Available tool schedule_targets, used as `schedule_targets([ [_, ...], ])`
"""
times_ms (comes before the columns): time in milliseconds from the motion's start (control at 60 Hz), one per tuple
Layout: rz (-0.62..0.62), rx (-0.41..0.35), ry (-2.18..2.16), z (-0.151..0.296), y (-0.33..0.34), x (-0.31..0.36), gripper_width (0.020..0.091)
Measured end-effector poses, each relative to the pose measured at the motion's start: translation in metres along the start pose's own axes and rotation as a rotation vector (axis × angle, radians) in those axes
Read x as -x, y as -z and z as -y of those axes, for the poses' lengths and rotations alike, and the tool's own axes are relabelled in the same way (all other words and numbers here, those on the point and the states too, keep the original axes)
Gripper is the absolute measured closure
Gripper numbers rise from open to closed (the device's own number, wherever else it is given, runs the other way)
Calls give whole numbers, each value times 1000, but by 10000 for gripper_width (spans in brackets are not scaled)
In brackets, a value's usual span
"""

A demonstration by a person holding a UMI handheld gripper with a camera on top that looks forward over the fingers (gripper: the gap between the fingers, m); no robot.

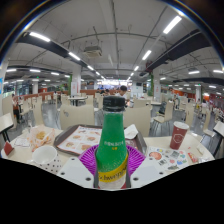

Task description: Pour water

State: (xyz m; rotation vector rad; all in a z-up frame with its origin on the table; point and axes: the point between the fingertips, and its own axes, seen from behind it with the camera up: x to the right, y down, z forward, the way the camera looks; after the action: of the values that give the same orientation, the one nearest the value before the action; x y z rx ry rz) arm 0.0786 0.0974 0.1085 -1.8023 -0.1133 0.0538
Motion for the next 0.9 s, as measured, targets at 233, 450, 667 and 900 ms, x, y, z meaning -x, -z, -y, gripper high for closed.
schedule_targets([
  [233, 10, -74, -3, -13, -25, -4, 743],
  [450, 22, 8, -10, -19, -9, 1, 580],
  [667, 55, 160, -75, -18, 32, 15, 252],
  [900, -31, 297, -41, -2, 129, 47, 249],
])
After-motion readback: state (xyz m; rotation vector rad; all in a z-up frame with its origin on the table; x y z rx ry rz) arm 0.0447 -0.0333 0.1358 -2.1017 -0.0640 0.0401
